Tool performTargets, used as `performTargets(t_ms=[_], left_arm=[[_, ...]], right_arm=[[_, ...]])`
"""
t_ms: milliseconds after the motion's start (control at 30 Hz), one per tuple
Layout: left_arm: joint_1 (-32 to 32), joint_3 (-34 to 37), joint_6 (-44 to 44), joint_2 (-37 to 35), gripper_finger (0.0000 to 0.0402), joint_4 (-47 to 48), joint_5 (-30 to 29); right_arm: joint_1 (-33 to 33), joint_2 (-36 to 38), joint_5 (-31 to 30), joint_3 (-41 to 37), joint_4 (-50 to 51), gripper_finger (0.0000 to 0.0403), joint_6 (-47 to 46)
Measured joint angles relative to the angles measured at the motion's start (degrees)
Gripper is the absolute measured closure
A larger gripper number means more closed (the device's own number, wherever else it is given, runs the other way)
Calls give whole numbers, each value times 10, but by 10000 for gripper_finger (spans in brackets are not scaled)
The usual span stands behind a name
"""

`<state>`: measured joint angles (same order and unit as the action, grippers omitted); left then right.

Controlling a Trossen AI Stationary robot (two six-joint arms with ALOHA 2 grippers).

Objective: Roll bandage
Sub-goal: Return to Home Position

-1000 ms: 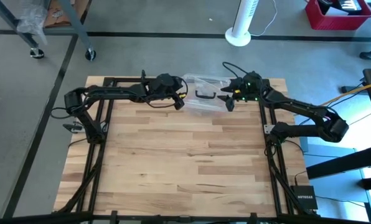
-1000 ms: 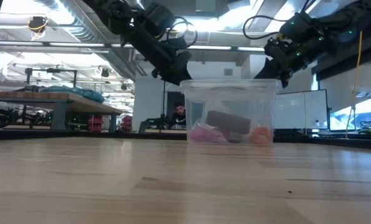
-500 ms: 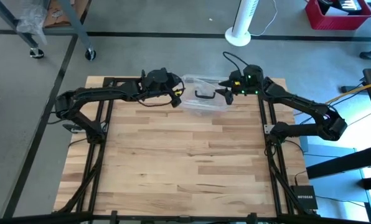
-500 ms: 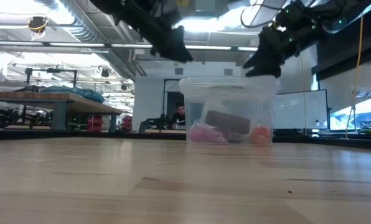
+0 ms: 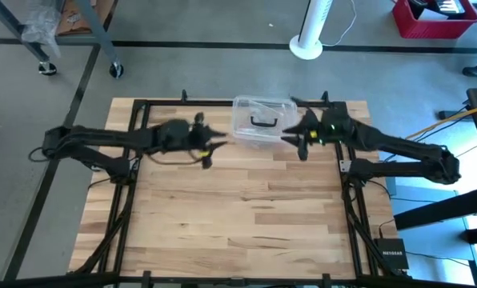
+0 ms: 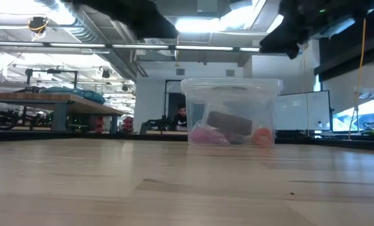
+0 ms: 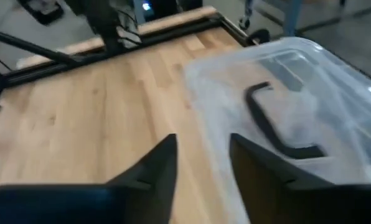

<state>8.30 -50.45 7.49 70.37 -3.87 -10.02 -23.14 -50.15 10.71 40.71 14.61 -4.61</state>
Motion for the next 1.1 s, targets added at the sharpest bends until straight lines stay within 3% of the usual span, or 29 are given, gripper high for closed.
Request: performTargets(t_ms=[100, 300, 500, 600, 767, 933, 1100], left_arm=[[-29, 73, -12, -56, 326, -45, 1], [-55, 194, -54, -178, 394, -88, 19], [-65, 267, -69, -269, 388, -113, 24], [-65, 288, -132, -286, 386, -130, 18], [-82, 328, -110, -301, 392, -142, 38], [-88, 382, -124, -313, 393, -167, 2], [-91, 430, -143, -371, 388, -168, -6]], right_arm=[[59, 48, -31, -53, -40, 302, -19], [122, 135, -28, -148, -138, 394, -42], [146, 241, -41, -220, -185, 385, -67], [153, 289, -47, -251, -180, 397, -74], [178, 369, -66, -302, -175, 394, -92], [187, 427, -63, -319, -151, 399, -87], [187, 469, -50, -320, -98, 391, -102]])
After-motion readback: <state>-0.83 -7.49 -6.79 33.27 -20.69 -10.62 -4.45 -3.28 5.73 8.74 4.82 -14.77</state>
